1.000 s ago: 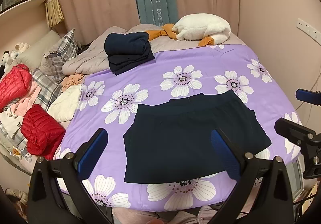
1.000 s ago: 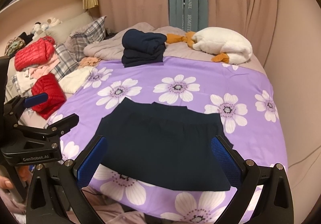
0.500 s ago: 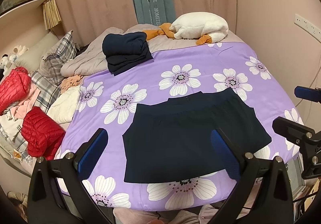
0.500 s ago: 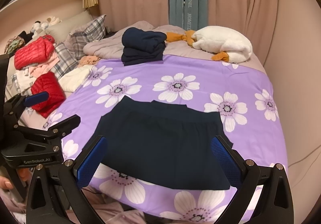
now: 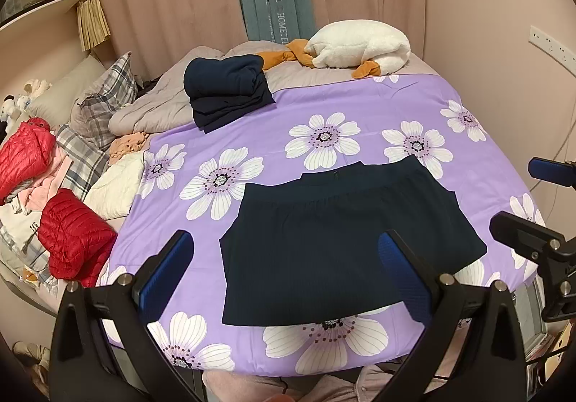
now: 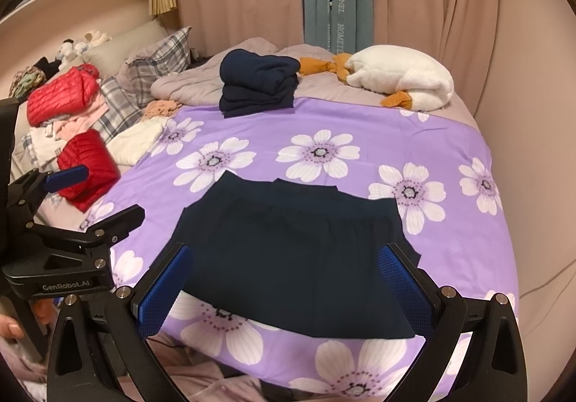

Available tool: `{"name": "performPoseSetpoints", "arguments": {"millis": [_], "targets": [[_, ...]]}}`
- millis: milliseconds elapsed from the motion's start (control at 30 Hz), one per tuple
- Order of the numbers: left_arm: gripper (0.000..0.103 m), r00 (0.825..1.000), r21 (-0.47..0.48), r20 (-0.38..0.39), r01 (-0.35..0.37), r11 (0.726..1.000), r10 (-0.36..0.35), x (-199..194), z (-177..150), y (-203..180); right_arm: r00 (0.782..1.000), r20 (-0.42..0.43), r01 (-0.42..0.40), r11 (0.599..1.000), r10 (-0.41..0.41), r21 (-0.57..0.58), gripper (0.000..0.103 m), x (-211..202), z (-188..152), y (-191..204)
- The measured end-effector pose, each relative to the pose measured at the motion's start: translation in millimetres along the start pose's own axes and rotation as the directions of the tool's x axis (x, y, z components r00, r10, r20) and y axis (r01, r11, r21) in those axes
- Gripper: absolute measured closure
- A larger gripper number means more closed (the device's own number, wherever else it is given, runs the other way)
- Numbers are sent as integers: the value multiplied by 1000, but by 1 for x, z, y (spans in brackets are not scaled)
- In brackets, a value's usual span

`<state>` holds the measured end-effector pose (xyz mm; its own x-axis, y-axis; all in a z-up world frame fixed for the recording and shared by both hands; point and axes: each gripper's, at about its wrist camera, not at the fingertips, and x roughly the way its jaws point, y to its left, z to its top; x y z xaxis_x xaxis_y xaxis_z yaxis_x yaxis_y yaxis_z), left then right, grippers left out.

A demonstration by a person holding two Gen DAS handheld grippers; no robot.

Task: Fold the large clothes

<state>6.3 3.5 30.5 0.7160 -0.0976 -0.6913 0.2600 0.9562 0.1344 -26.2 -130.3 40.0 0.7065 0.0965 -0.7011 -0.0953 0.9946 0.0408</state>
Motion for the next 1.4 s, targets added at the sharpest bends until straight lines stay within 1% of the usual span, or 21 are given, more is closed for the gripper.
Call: {"name": "performPoseSetpoints", "arguments": {"millis": [533,1400], "targets": [[0,1000,22,-9,6,1000,-6,2,-1,-8,1000,-1,-5,1000,5,11,1,-1,-6,2],[0,1000,23,-14,14,1000,-13,5,-1,-12,1000,-4,-6,1000,6,21,1,2,-8,0]]}}
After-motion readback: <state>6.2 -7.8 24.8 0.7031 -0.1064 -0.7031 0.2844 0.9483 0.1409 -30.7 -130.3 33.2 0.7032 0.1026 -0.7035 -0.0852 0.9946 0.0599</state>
